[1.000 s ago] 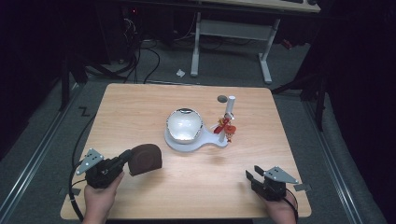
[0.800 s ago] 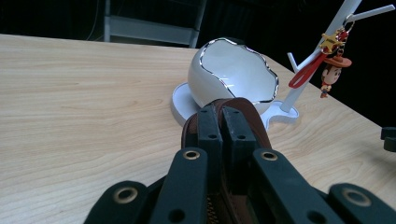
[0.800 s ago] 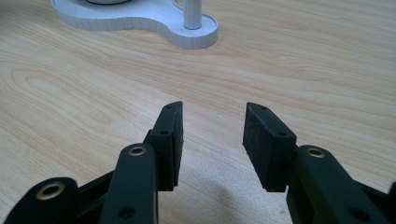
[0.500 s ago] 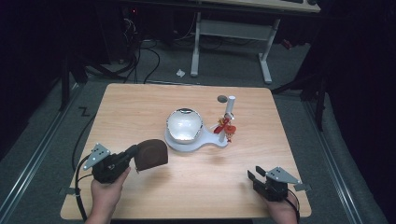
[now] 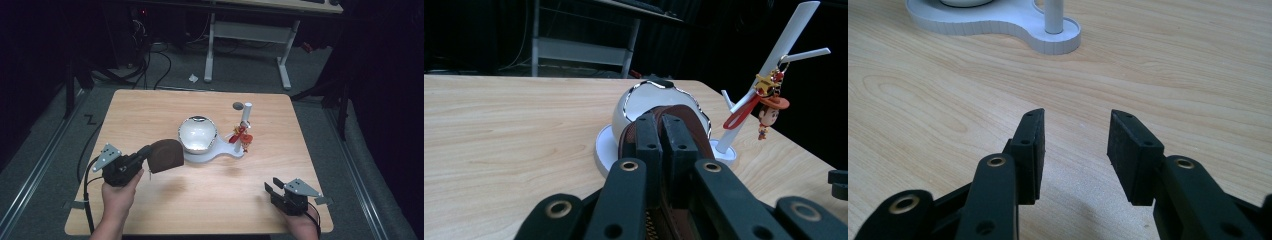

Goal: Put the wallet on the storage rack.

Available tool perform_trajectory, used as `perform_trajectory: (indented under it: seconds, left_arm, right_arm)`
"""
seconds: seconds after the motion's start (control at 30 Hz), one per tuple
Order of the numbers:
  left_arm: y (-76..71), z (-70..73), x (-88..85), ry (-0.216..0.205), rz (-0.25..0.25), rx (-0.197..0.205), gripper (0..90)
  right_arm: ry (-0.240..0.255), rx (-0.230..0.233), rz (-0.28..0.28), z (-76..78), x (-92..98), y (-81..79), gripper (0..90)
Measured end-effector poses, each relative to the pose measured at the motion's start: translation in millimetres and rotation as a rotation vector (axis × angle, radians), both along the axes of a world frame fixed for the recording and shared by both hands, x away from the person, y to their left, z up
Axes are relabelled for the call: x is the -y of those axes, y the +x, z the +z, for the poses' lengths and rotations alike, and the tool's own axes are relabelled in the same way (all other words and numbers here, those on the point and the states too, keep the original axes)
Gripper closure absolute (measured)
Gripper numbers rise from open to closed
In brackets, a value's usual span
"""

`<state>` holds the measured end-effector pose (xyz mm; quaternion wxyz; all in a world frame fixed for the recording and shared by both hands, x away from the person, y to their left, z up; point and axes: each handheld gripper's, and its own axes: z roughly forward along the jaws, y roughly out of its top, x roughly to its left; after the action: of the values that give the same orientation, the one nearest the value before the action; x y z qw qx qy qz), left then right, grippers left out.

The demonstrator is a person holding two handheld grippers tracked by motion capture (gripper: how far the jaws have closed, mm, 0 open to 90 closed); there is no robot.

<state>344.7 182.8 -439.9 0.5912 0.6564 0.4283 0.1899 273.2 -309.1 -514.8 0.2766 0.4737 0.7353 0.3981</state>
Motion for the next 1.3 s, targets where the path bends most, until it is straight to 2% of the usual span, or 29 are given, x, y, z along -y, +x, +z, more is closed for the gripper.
perform_trajectory:
  seconds: [0.57,0.83,1.1,1.23,1.3]
  left_arm:
    - [35.5,13.9,27.7,0.022,-0.003,-0.013,87.4]
    - [47.7,23.5,35.7,0.051,0.005,-0.021,87.4]
    - [61.1,25.3,40.7,0.079,0.019,-0.038,87.3]
    - [69.0,26.0,46.3,0.076,0.019,-0.054,87.4]
    - [71.9,27.1,50.7,0.093,0.021,-0.055,87.3]
  right_arm:
    - [0.025,-0.002,-0.012,0.3,6.4,-1.0,59.6]
    - [0.025,-0.002,-0.01,0.2,4.7,-1.1,59.8]
    - [0.028,-0.001,-0.009,0.1,6.5,-0.2,59.9]
    - [0.029,-0.002,-0.006,0.0,6.3,0.3,59.9]
    - [0.031,0.001,-0.003,0.6,6.3,0.0,59.9]
